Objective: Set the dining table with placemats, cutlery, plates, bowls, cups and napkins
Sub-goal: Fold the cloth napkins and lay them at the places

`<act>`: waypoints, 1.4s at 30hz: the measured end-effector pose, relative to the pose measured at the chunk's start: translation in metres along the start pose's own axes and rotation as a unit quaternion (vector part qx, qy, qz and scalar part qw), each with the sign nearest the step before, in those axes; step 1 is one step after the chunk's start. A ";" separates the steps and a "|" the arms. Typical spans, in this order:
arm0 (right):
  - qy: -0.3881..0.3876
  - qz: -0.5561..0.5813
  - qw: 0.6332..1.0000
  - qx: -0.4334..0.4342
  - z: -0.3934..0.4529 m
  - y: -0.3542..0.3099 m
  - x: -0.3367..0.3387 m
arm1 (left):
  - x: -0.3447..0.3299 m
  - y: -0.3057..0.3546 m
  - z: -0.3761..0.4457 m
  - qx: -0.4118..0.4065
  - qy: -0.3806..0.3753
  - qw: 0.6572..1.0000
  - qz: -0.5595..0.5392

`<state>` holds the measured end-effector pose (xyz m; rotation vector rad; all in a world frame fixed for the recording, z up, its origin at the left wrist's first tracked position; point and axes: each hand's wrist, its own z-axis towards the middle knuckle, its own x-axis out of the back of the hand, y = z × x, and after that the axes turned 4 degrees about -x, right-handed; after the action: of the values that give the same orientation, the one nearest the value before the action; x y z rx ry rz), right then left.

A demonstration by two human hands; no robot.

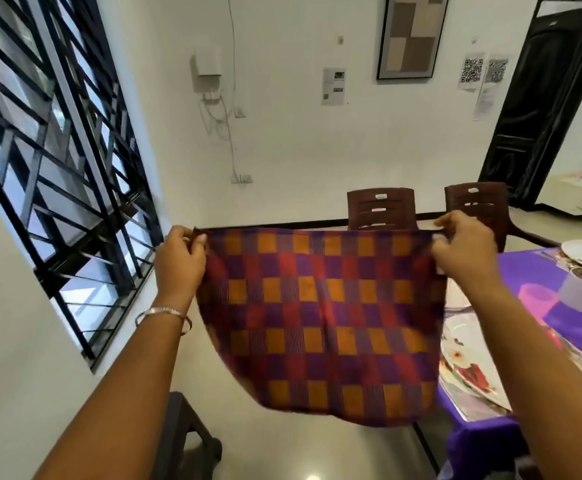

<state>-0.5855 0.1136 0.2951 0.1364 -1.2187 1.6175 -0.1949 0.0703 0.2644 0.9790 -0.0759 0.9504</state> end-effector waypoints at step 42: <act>-0.251 0.206 0.935 0.141 -0.077 -0.049 -0.024 | -0.047 0.096 -0.129 -0.051 -0.291 0.893 -0.339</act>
<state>-0.5017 0.1521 0.2748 0.5330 -1.4555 2.2125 -0.3364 0.1540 0.2310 1.0600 -0.2657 -0.0082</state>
